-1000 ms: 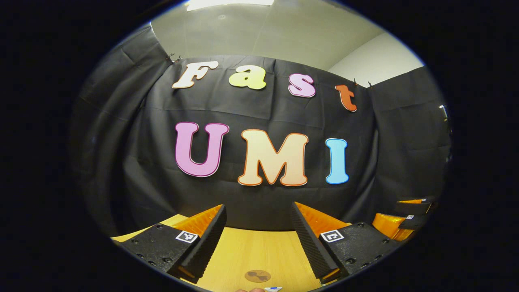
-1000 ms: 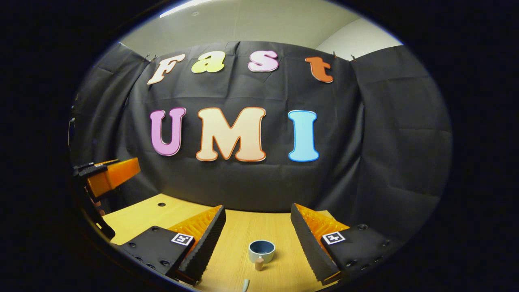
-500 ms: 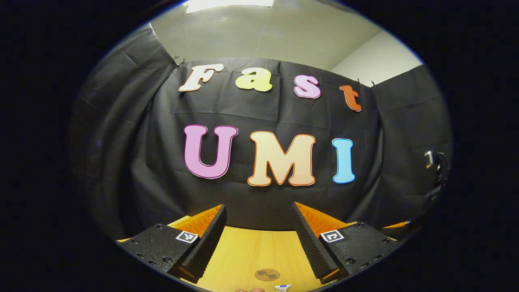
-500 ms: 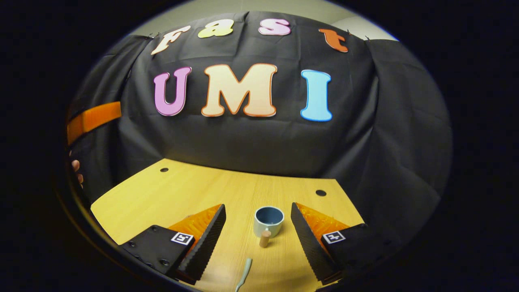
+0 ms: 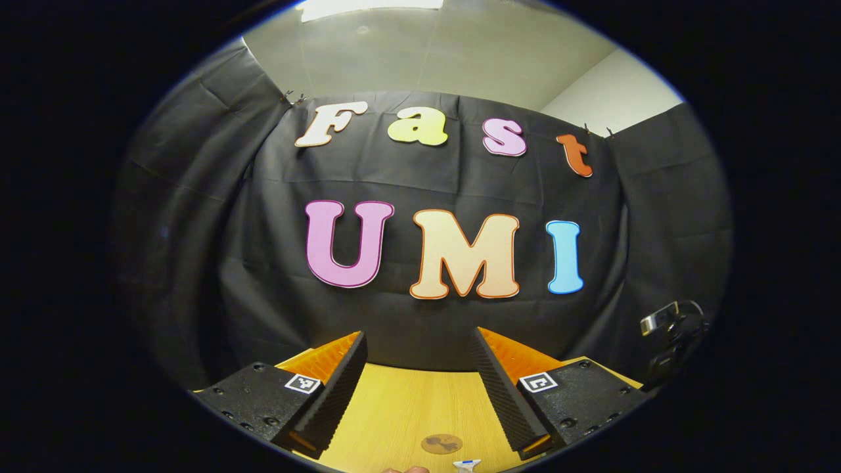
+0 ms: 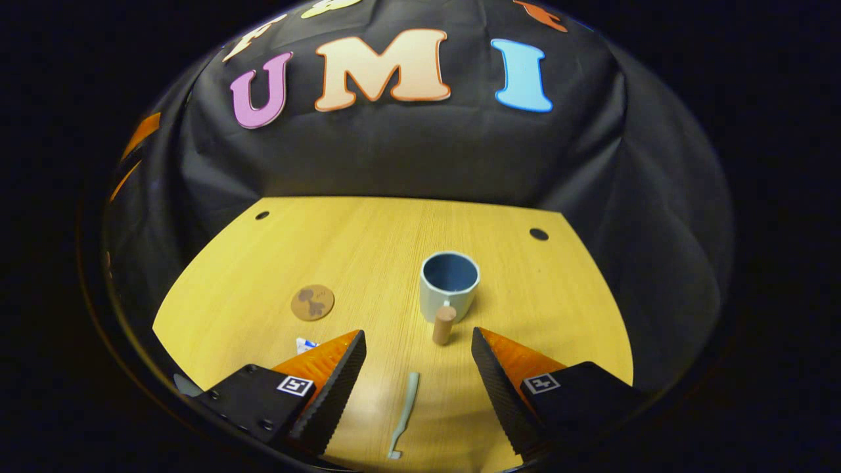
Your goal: Put the toothbrush and toothpaste on the desktop into the cup, then pick up the cup and place it on the coaster on the desktop.
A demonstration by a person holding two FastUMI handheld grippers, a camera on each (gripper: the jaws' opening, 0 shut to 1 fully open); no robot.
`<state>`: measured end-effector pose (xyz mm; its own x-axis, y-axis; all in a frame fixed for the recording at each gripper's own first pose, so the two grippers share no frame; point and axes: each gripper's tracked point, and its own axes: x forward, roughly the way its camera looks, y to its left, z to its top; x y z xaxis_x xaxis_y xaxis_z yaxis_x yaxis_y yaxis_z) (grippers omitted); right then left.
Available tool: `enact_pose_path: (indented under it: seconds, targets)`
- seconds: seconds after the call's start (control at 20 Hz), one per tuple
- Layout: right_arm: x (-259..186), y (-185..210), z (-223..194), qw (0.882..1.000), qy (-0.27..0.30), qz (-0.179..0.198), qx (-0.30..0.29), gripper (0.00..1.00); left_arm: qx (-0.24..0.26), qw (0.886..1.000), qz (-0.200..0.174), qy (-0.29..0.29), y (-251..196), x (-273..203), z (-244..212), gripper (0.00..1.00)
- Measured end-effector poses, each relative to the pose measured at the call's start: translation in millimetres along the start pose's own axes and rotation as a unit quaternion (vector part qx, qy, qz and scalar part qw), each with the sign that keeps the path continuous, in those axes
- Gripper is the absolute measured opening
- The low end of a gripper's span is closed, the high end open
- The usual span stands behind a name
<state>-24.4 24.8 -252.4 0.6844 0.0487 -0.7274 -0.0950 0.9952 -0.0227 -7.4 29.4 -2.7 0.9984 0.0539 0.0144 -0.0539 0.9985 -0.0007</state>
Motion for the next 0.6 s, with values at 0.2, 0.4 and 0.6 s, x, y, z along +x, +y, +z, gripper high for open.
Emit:
enact_pose_path:
  seconds: [0.2,0.4,0.6]
  targets:
    - [14.9,1.8,-28.0,0.998,0.058,0.002,0.002,1.0,0.0,1.0,0.009,0.007,8.6,0.3,-3.2,0.93]
    - [29.0,2.5,-56.1,0.994,0.113,0.006,-0.002,1.0,0.001,1.0,0.019,0.01,16.5,-0.5,-5.5,0.94]
    - [41.8,0.8,-80.1,0.987,0.163,0.006,-0.001,1.0,0.0,0.999,0.032,0.017,25.9,-1.9,-11.4,0.94]
